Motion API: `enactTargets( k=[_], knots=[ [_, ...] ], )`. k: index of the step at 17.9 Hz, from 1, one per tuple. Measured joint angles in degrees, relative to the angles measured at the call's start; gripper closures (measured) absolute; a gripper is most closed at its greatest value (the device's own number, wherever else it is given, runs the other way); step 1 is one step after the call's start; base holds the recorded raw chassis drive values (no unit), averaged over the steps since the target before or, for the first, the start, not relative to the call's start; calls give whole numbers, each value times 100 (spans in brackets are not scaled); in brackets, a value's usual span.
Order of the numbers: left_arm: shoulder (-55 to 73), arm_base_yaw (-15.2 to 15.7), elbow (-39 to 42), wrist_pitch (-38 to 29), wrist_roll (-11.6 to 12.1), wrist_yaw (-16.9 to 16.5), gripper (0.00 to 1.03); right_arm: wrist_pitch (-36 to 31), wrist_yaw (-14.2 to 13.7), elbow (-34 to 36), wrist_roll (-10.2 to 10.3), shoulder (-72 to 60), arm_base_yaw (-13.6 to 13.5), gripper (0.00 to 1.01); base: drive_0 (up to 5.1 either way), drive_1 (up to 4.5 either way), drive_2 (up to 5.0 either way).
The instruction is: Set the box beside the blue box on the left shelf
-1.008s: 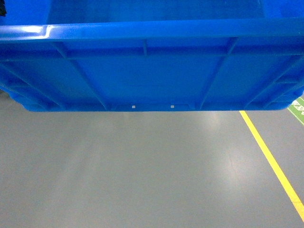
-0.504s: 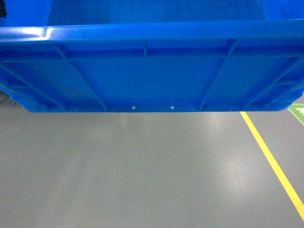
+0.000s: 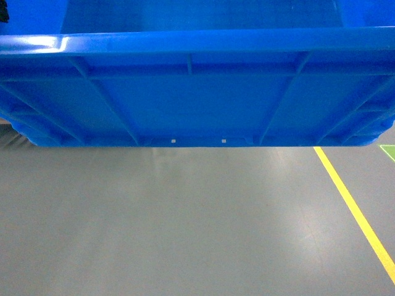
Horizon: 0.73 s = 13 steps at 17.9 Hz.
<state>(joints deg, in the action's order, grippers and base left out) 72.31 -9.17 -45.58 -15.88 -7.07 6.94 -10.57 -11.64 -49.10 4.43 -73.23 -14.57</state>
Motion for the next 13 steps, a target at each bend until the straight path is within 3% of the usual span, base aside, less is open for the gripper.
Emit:
enactTargets(
  k=[13],
  knots=[
    [0,0,0,-2,-4,-2,73,-15,-2,0,-2,-7,0,94,-8,421,-437]
  ],
)
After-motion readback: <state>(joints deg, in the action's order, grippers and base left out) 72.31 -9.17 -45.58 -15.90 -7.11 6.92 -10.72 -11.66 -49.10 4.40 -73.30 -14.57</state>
